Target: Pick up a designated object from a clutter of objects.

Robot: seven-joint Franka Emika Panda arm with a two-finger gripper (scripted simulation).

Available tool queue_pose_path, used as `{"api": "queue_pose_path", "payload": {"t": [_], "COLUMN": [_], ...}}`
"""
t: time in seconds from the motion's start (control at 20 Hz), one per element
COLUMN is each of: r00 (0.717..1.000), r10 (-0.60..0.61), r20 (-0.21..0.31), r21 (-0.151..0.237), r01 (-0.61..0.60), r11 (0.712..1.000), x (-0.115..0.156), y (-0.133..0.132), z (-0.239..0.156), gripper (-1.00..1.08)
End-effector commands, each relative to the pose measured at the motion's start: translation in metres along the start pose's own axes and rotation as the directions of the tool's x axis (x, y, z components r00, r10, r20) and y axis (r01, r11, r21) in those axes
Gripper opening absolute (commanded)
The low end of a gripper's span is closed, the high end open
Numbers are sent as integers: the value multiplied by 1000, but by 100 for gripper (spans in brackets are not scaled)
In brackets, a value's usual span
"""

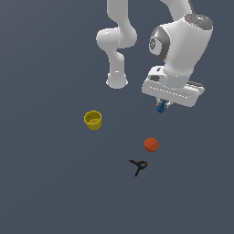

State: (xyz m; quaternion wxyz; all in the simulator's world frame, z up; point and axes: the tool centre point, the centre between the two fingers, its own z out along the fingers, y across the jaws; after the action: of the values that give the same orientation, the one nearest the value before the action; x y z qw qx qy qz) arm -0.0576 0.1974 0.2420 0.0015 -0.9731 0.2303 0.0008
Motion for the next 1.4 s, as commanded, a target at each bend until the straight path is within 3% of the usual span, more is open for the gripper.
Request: {"api": "queue_pose_path", "payload": {"t": [0.0, 0.8, 1.35], "r00": [1000, 1000, 1000], "r10": [0, 2, 3], "r20": [1, -2, -2], "r21": [0, -2, -2], "r01": [0, -2, -3], "r11": [1000, 1000, 1000], "x": [5, 37, 49], "y": [-8, -56, -74], "z": [-23, -144, -185], "gripper": [-100, -100, -100]}}
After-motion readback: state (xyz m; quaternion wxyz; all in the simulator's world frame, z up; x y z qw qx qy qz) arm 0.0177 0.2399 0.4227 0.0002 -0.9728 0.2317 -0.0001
